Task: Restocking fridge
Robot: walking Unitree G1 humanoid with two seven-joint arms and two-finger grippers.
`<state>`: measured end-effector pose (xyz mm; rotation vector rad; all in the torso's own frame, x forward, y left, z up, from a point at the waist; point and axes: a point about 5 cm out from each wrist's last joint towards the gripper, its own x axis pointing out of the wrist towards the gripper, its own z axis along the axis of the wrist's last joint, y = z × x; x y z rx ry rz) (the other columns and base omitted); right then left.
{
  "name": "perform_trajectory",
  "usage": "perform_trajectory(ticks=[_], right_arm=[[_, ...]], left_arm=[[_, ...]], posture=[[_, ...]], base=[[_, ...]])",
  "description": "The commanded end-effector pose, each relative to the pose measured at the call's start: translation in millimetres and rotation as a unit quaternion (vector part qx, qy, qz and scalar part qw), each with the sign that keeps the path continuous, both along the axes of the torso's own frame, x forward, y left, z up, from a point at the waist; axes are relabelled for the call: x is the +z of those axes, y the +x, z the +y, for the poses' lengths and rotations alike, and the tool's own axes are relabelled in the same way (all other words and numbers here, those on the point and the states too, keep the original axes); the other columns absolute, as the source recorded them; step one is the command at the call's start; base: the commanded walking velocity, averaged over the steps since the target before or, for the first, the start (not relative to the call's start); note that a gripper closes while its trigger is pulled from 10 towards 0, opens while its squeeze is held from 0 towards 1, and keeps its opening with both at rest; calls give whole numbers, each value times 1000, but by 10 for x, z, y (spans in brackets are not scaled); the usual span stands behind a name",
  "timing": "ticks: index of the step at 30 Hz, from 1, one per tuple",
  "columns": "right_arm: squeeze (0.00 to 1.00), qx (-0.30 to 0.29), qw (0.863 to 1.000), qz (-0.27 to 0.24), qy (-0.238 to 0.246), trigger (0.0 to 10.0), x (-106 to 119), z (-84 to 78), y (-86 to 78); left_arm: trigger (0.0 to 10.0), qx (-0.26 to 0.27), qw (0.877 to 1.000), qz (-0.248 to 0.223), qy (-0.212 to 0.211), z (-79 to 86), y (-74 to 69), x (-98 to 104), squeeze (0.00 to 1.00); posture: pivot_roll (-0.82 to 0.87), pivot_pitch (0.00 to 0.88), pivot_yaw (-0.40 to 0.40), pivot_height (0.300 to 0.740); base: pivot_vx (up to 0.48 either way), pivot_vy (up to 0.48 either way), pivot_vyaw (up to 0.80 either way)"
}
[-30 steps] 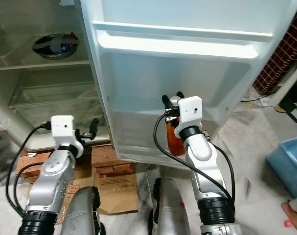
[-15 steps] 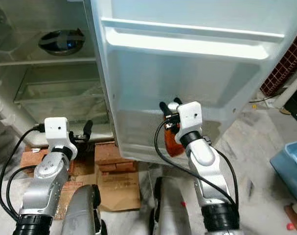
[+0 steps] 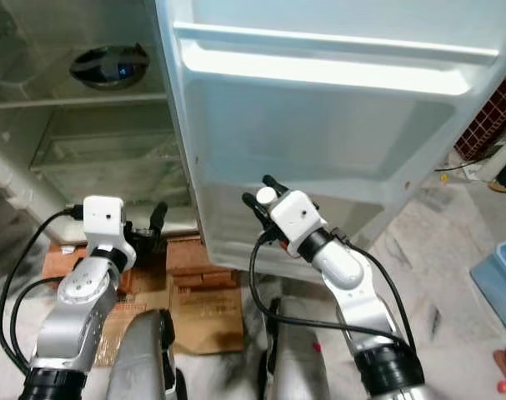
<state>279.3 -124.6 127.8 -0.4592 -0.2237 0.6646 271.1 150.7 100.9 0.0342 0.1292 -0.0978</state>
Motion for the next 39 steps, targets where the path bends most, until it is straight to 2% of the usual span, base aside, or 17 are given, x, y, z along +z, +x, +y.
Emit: perform_trajectory(ticks=[1, 7, 12, 14, 17, 21, 25, 27, 29, 31, 36, 39], right_arm=[[0, 21, 999, -25, -19, 10000, 4, 56, -10], [0, 34, 996, -58, -58, 10000, -41, 94, 15], [0, 24, 992, -88, -85, 10000, -50, 90, 120], [0, 5, 990, -108, -86, 10000, -18, 93, 218], [0, -10, 988, -125, -91, 10000, 7, 93, 276], [0, -70, 977, -171, -109, 10000, 63, 72, 476], [0, -109, 970, -187, -114, 10000, 95, 32, 591], [0, -117, 968, -187, -121, 10000, 80, 16, 618], [0, -169, 969, -144, -111, 10000, -12, -111, 683], [0, -187, 968, -129, -102, 10000, -53, -158, 698], [0, -223, 965, -97, -96, 10000, -187, -255, 680], [0, -258, 961, -69, -77, 10000, -314, -349, 634]], left_arm=[[10000, -4, 1000, -1, 10, 18, -27, 3, 0], [10000, -10, 1000, -5, 18, 20, -37, 19, 0], [10000, -16, 1000, -8, 22, 5, -41, 32, 0], [10000, -21, 999, -14, 28, -14, -41, 49, 0], [10000, -25, 999, -19, 31, -25, -46, 61, 0], [10000, -33, 998, -30, 45, -30, -77, 93, 0], [10000, -32, 998, -31, 49, -8, -137, 105, 0], [10000, -32, 998, -27, 48, -2, -150, 96, 0], [10000, -35, 998, -24, 49, -5, -154, 87, 0], [10000, -35, 998, -25, 50, -6, -154, 90, 0], [10000, -37, 998, -24, 51, -9, -146, 92, 0], [10000, -41, 997, -24, 54, -19, -147, 95, 0]], posture=[[42, 120, 14, 531], [48, 125, 17, 497], [52, 127, 17, 497], [59, 130, 17, 497], [64, 132, 16, 497], [83, 144, 12, 497], [97, 161, 15, 497], [99, 163, 15, 497], [103, 169, 17, 497], [103, 170, 18, 497], [100, 172, 22, 497], [100, 170, 25, 497]], base=[[0, 0, 0], [0, 0, 0], [0, 0, 0], [0, 0, 0], [0, 0, 0], [0, 0, 0], [0, 0, 0], [0, 0, 0], [0, 0, 0], [0, 0, 0], [0, 0, 0], [0, 0, 0]])
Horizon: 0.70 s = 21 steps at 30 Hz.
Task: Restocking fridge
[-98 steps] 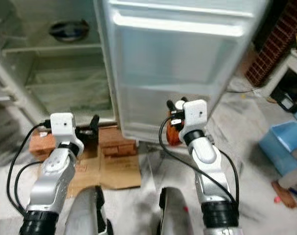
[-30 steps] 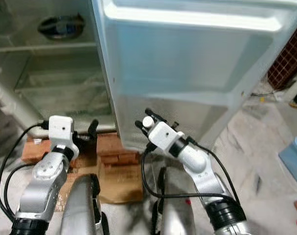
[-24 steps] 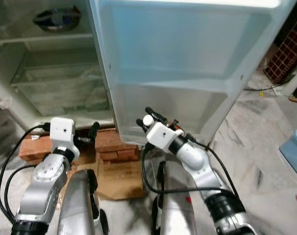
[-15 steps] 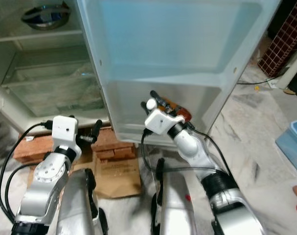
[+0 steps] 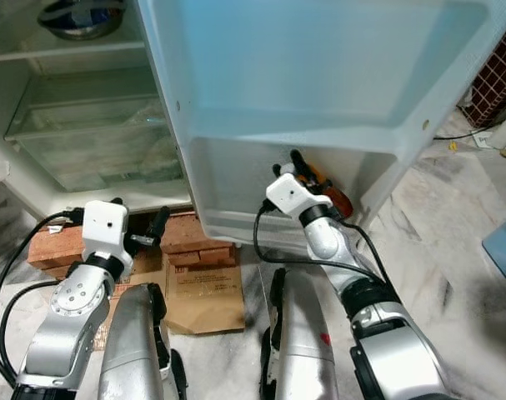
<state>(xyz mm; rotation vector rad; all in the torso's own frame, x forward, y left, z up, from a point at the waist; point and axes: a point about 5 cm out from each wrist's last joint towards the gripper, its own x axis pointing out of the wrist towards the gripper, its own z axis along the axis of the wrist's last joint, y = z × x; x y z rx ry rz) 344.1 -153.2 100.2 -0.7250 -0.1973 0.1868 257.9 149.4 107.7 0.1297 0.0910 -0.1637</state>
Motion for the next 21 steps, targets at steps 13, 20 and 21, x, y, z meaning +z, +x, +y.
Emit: perform_trajectory(ticks=[13, 20, 21], right_arm=[[0, -173, 981, 44, 77, 10000, -162, -461, -23], [0, -263, 959, 79, 77, 10000, -194, -720, -9], [0, -275, 955, 86, 73, 10000, -204, -757, -13]], left_arm=[[10000, -5, 1000, 3, 10, -12, 10, 7, 0], [10000, -4, 1000, 9, 13, -25, 29, -16, 0], [10000, -4, 1000, 10, 13, -26, 32, -20, 0]], posture=[[88, 163, 24, 497], [84, 160, 22, 497], [84, 159, 20, 497]], base=[[0, 0, 0], [0, 0, 0], [0, 0, 0]])
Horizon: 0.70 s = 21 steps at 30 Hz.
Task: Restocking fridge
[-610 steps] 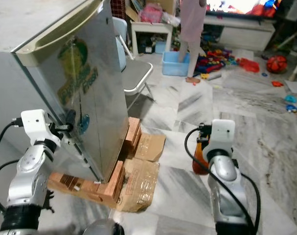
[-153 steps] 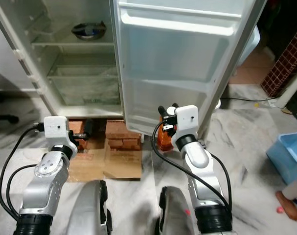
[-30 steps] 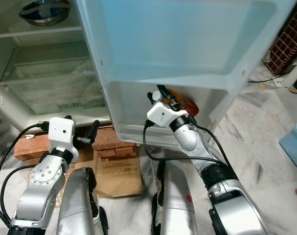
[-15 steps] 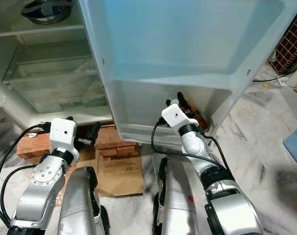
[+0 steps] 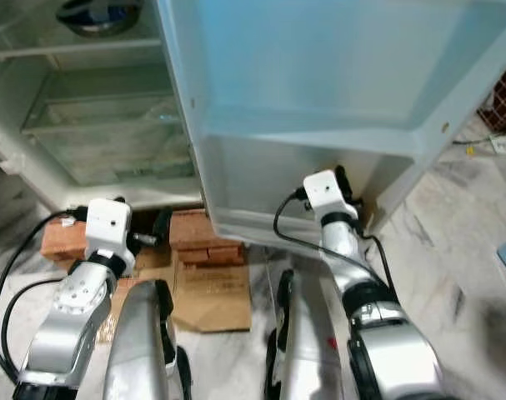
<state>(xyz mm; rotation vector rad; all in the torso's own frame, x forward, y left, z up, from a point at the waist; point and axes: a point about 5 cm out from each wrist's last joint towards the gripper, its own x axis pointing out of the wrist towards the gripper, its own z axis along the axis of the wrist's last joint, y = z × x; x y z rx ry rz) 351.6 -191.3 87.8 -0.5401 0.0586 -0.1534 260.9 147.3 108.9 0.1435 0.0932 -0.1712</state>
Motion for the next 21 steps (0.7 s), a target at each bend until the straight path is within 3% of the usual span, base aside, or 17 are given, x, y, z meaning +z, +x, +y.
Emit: perform_trajectory(ticks=[1, 3, 5, 15, 21], right_arm=[[0, -88, 995, 38, -25, 10000, -88, -399, -90], [0, -97, 994, 43, -22, 10000, -95, -427, -95], [1000, -108, 993, 45, -15, 10000, -95, -455, -98], [1000, -131, 990, 5, -54, 10000, 50, -527, -63], [1000, -91, 992, -63, -62, 10000, 242, -415, -4]], left_arm=[[10000, 1, 1000, 9, 7, -6, 3, -34, 0], [10000, 2, 1000, 10, 7, -7, 5, -35, 0], [10000, 3, 1000, 10, 7, -5, 9, -37, 0], [10000, 6, 1000, 12, 8, -2, 24, -44, 0], [10000, 8, 1000, 10, 9, 4, 45, -46, 0]], posture=[[84, 157, 19, 497], [84, 157, 18, 497], [85, 156, 17, 497], [80, 153, 17, 497], [81, 145, 14, 497]], base=[[0, 0, 0], [0, 0, 0], [0, 0, 0], [0, 0, 0], [0, 0, 0]])
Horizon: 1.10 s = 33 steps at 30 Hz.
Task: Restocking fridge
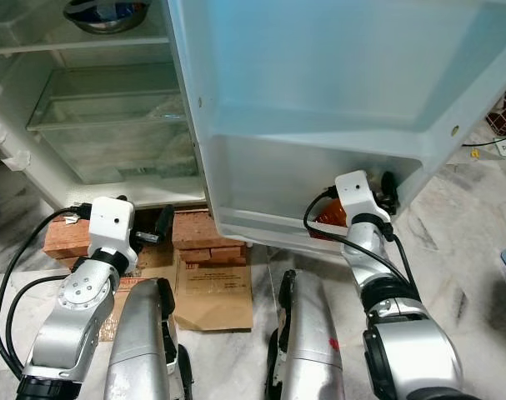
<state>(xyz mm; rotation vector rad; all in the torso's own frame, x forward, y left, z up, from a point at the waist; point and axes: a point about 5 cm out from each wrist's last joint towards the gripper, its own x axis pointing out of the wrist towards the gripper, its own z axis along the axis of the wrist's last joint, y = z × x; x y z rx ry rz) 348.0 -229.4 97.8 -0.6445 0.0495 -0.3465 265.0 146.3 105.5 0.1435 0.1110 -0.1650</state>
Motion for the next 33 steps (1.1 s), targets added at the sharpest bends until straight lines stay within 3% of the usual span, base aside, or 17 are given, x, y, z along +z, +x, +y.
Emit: perform_trajectory(ticks=[1, 10, 16, 19, 24, 28, 32, 33], right_arm=[[1000, 2, 999, -38, -9, 10000, 148, -31, 33], [1000, 78, 990, -107, 38, 10000, 373, 140, 22], [1000, 119, 983, -122, 64, 10000, 469, 180, -34], [1000, 145, 979, -102, 102, 10000, 387, 196, -176], [1000, 161, 976, -83, 123, 10000, 306, 225, -352], [1000, 180, 963, -70, 190, 10000, 246, 251, -676], [1000, 212, 952, -60, 212, 10000, 260, 344, -782], [47, 235, 945, -49, 221, 10000, 267, 426, -816]], left_arm=[[10000, 5, 1000, 1, 8, 14, 6, -13, 0], [10000, 20, 1000, -18, 14, 95, 73, 84, 0], [10000, 25, 999, -30, 13, 89, 86, 139, 0], [10000, 35, 999, -21, -6, 76, 54, 82, 0], [10000, 40, 999, -15, -12, 74, 34, 61, 0], [10000, 46, 998, 3, -41, 135, -36, -6, 0], [10000, 41, 998, 9, -46, 127, -54, -39, 0], [10000, 35, 998, 10, -50, 95, -47, -49, 0]], posture=[[81, 145, 14, 497], [78, 138, -2, 497], [80, 135, -9, 497], [67, 122, -14, 497], [59, 113, -12, 497], [41, 86, 1, 497], [31, 68, 8, 497], [27, 59, 8, 497]], base=[[0, 0, 0], [0, 0, 0], [0, 0, 0], [0, 0, 0], [0, 0, 0], [0, 0, 0], [0, 0, 0], [0, 0, 0]])
